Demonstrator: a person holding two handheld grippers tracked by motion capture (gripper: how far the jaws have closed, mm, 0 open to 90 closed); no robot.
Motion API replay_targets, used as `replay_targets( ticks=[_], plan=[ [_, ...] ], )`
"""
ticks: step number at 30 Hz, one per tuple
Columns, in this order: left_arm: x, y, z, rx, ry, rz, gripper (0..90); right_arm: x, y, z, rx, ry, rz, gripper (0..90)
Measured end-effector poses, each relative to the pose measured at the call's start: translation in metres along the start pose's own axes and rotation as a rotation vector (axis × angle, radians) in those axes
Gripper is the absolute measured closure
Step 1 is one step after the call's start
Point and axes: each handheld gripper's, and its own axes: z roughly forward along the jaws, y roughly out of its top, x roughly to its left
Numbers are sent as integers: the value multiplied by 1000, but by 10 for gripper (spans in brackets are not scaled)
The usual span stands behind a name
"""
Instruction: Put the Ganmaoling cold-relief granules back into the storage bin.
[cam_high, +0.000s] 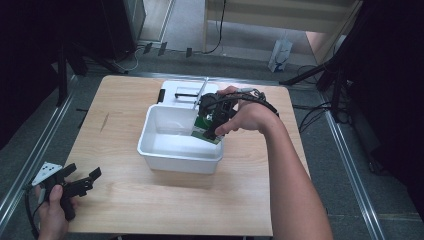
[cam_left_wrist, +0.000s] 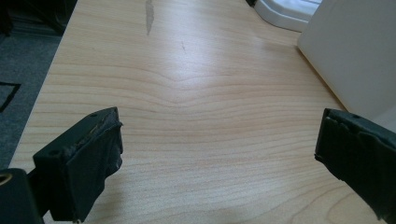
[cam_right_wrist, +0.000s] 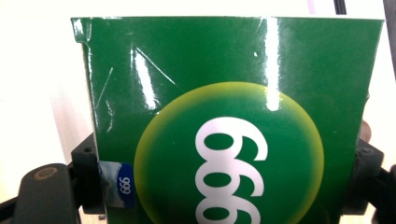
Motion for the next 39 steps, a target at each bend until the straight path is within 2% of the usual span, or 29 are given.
replay_targets(
  ticks=[2, 6, 9, 16, 19, 21, 25, 29, 37, 39],
  plan=[
    [0, 0, 0, 0, 0, -1, 13, 2, 1, 2, 8, 5, -20, 160],
    [0, 0, 0, 1, 0, 1, 13, 8, 3, 11, 31, 7, -103, 159],
    [0, 0, 0, -2, -1, -2, 13, 11, 3, 19, 52, 13, -132, 157],
    [0, 0, 0, -3, -1, -3, 13, 13, 3, 35, 78, 29, -123, 156],
    [0, 0, 0, -2, -1, -3, 13, 12, 1, 45, 69, 53, -137, 155],
    [0, 0, 0, -4, -2, -3, 13, 13, 0, 51, 65, 55, -127, 155],
    [0, 0, 0, -3, -2, -2, 13, 13, 1, 60, 98, 66, -84, 156],
    [0, 0, 0, -1, -1, -1, 13, 14, 0, 72, 107, 83, -105, 155],
    [0, 0, 0, 1, -2, -3, 13, 17, -1, 90, 146, 104, -58, 149],
    [0, 0, 0, 2, -3, -2, 13, 19, 0, 91, 163, 94, -70, 146]
  ],
)
